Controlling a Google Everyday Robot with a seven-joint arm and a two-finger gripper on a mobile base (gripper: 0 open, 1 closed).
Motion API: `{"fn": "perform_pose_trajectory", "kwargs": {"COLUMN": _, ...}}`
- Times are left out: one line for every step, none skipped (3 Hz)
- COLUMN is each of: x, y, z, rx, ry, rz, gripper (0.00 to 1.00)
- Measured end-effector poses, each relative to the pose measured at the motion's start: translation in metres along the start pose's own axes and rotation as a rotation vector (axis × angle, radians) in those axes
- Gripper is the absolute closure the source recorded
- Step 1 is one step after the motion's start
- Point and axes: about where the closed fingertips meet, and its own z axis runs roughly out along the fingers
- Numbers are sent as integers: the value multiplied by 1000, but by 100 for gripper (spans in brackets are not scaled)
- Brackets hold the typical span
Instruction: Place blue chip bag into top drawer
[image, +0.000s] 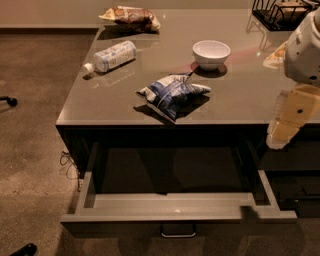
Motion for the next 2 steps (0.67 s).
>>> {"fn": "perform_pose_trajectory", "kwargs": {"x": 0, "y": 0, "z": 0, "rx": 0, "ry": 0, "rz": 0, "gripper": 0}}
{"fn": "perform_pose_trajectory", "kwargs": {"x": 1, "y": -14, "z": 5, "rx": 55, "ry": -26, "rz": 32, "gripper": 0}}
